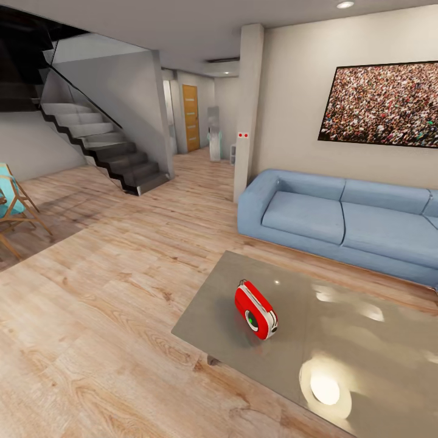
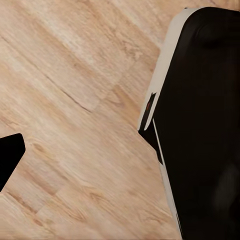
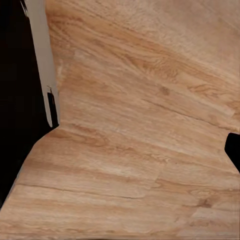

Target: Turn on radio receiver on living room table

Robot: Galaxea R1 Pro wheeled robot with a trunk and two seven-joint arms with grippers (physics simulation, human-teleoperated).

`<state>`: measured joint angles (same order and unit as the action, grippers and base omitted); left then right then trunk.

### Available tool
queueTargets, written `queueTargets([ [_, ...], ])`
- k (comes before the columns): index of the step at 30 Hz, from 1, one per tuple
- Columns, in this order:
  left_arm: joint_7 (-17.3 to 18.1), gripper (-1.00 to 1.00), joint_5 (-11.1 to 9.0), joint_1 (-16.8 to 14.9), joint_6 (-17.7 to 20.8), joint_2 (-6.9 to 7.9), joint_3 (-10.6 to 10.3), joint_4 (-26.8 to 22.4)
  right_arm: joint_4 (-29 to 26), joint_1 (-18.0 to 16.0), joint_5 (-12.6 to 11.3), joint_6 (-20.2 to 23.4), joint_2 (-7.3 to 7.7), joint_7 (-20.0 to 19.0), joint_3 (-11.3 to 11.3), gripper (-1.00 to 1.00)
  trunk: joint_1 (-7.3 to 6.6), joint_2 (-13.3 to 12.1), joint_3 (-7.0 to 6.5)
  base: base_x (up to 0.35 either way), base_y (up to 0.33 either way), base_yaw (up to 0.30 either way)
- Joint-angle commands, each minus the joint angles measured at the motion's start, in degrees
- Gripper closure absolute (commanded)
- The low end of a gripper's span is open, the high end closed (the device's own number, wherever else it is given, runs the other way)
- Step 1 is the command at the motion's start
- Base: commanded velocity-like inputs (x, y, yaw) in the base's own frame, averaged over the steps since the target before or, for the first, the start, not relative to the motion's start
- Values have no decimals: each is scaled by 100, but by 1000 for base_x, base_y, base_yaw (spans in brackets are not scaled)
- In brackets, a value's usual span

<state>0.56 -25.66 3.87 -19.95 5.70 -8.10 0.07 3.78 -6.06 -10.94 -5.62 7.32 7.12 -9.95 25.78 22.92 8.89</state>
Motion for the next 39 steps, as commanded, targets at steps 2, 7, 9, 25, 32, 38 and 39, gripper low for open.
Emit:
queueTargets([
  [2, 102, -100, 3, 0, 0, 4, 1, 1, 0, 0, -8, 0, 4, -184, -1, -100, 0, 0, 0, 0, 0, 0],
  [7, 147, -100, -1, 0, 0, -20, 1, 2, 0, 0, -9, 2, 6, -293, -11, -100, 0, 0, 0, 0, 0, 0],
  [9, 141, -100, -1, 0, 0, -66, 1, 2, 0, 0, 5, 7, 7, -312, -13, -100, 0, 0, 0, 0, 0, 0],
  [25, 138, -100, -9, 0, 0, -292, 10, -5, 0, 0, 14, 9, -6, -330, -7, -100, 0, 0, 0, 0, 0, 0],
  [32, 138, -100, -9, 0, 0, -322, 10, -7, 0, 0, 16, 9, -10, -341, -7, -100, 0, 0, 0, 0, 0, 0],
  [38, 141, -100, -9, 0, 0, -328, 10, -7, 0, 0, 14, 9, -11, -351, -7, -100, 0, 0, 0, 0, 0, 0],
  [39, 139, -100, -9, 0, 0, -344, 10, -7, 0, 0, 13, 9, -11, -352, -7, -100, 0, 0, 0, 0, 0, 0],
])
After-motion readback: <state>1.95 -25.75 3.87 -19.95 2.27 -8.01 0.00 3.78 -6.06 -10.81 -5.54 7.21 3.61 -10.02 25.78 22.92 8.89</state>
